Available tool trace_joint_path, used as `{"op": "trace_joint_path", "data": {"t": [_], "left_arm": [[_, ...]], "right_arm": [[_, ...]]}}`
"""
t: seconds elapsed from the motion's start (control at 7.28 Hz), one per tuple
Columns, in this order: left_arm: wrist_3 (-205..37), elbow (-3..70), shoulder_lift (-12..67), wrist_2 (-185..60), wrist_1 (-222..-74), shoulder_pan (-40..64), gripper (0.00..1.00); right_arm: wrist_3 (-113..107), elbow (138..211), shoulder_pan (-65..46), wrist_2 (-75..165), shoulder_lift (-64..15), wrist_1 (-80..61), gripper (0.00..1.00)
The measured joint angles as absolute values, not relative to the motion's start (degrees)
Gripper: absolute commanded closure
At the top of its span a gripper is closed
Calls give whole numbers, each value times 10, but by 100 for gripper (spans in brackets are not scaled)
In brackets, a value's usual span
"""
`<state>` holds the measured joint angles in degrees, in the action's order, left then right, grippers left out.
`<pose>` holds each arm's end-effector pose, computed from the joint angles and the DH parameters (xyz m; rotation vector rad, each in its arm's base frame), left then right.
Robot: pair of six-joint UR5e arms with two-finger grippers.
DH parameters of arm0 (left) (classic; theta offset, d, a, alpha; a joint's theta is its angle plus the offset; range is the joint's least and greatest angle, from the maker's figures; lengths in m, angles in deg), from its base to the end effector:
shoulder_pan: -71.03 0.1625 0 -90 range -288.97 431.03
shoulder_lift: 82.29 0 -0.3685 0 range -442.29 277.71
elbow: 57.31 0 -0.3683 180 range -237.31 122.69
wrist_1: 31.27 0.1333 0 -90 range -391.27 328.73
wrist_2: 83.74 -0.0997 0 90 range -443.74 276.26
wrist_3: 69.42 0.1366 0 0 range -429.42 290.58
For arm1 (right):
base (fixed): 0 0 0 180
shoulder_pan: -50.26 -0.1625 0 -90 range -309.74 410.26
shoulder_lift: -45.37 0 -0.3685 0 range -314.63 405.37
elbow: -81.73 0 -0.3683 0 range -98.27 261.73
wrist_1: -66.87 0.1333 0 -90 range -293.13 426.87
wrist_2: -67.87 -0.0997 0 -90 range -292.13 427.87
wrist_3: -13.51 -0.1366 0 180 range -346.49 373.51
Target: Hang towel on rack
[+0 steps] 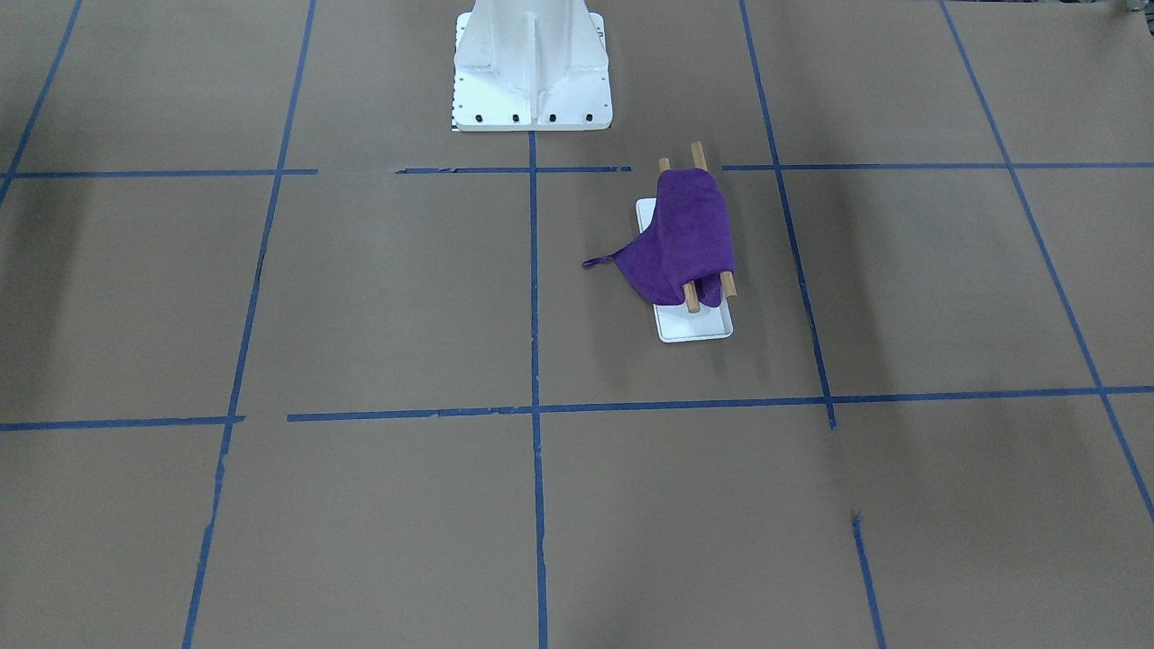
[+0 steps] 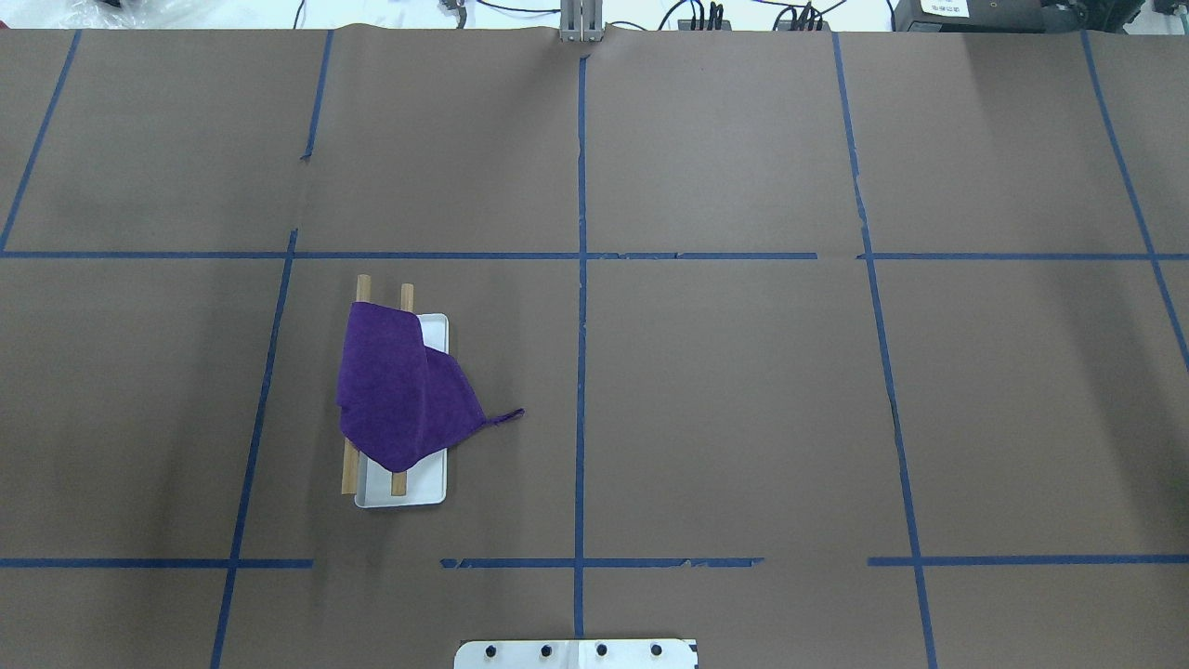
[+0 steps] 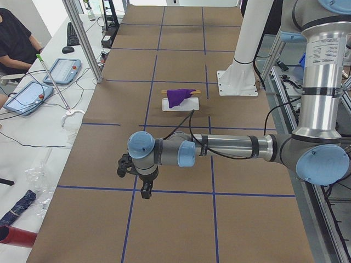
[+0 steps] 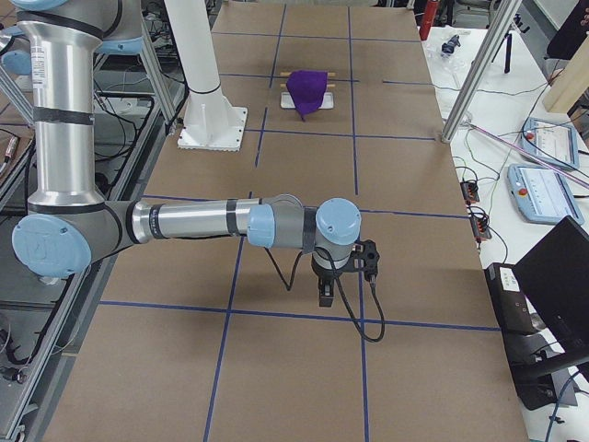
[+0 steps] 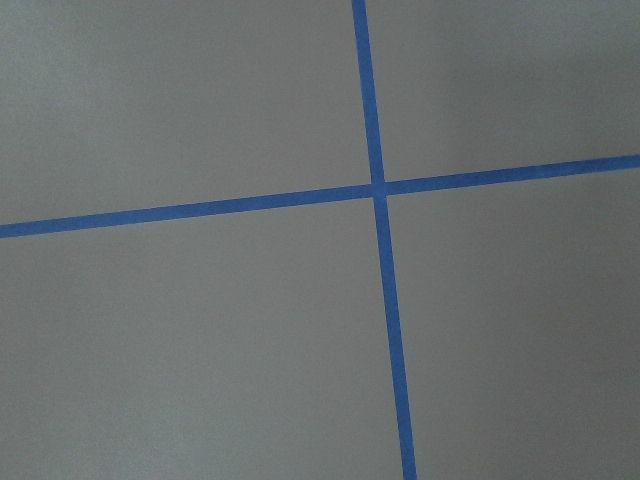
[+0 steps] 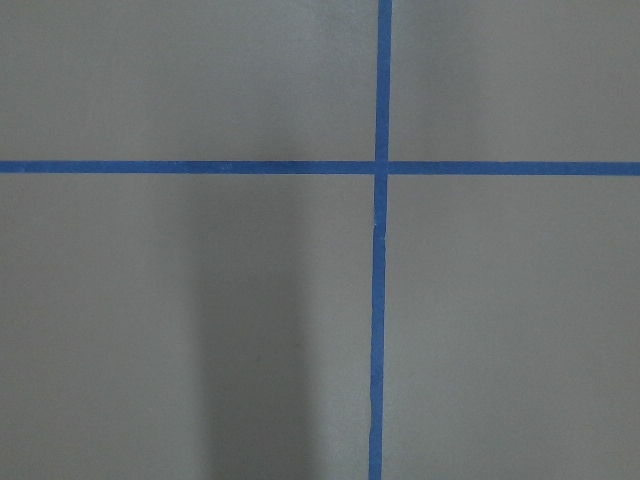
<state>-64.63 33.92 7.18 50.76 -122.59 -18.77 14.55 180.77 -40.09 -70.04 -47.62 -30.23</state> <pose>-0.0359 -0.4681 0.6203 0.0646 0.7749 0.0964 0.0346 -0.4448 0.5851 -0.0071 -0.8363 -0.0037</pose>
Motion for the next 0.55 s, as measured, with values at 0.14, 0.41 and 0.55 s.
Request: {"op": "trace_joint_path", "data": {"t": [0.14,0.41,0.55], "left_arm": [[-646,339,72,507,-1226,-188,0],[-647,339,72,508,-1226,-188,0],[-647,338,73,508,-1226,-188,0]], "right_arm": [[148,1806,-401,-700,-479,-302,0],[152,1799,-401,-699,-481,-302,0],[152,1797,-401,-699,-481,-302,0]]}}
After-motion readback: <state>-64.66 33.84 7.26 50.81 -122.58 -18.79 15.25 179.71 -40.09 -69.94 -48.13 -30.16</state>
